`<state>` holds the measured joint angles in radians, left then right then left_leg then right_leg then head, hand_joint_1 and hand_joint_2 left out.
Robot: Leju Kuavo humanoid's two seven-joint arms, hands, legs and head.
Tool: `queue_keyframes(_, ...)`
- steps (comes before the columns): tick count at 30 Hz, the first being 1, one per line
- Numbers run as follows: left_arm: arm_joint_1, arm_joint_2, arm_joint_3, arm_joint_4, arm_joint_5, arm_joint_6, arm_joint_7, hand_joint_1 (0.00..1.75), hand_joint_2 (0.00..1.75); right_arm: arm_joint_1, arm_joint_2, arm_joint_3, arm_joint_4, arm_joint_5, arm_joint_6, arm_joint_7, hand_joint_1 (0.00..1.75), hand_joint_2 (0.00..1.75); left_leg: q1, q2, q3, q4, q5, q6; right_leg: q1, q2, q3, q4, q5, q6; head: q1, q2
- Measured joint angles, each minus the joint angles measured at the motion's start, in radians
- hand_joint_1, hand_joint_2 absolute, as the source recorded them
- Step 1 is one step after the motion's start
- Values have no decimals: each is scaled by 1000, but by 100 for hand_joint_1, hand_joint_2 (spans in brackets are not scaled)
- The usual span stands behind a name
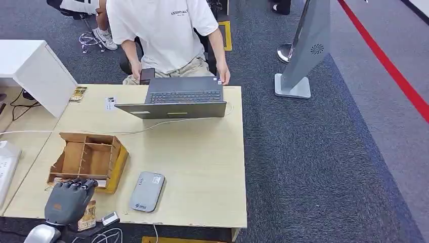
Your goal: Pass the card to the sensor for recognition and then transmit it.
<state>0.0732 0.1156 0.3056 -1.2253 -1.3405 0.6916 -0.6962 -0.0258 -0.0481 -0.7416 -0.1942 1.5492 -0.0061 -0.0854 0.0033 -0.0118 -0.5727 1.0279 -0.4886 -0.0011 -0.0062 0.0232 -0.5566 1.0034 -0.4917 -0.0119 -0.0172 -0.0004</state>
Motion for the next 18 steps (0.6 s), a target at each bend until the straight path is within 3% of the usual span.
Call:
queue_keyframes(3, 0, 0, 0, 0, 0, 0, 0, 175, 175, 0, 0, 0, 1, 0, 0, 0, 0, 175, 0, 0, 0, 0, 0, 0, 0, 0, 0, 0, 0, 0, 0, 0)
queue_keyframes(4, 0, 0, 0, 0, 0, 0, 0, 0, 175, 0, 0, 0, 1, 0, 0, 0, 0, 175, 0, 0, 0, 0, 0, 0, 0, 0, 0, 0, 0, 0, 0, 0)
queue_keyframes(10, 9, -2, 0, -8, 48, 0, 0, 0, 175, 2, 0, 0, 1, 0, -2, 3, 0, 175, 0, 0, 0, 0, 0, 0, 0, 0, 0, 0, 0, 0, 0, 0)
queue_keyframes(18, 64, -5, 0, -98, 108, 0, 0, 0, 175, 9, 0, 0, 1, 0, -5, 4, 0, 175, 0, 0, 0, 0, 0, 0, 0, 0, 0, 0, 0, 0, 0, 0)
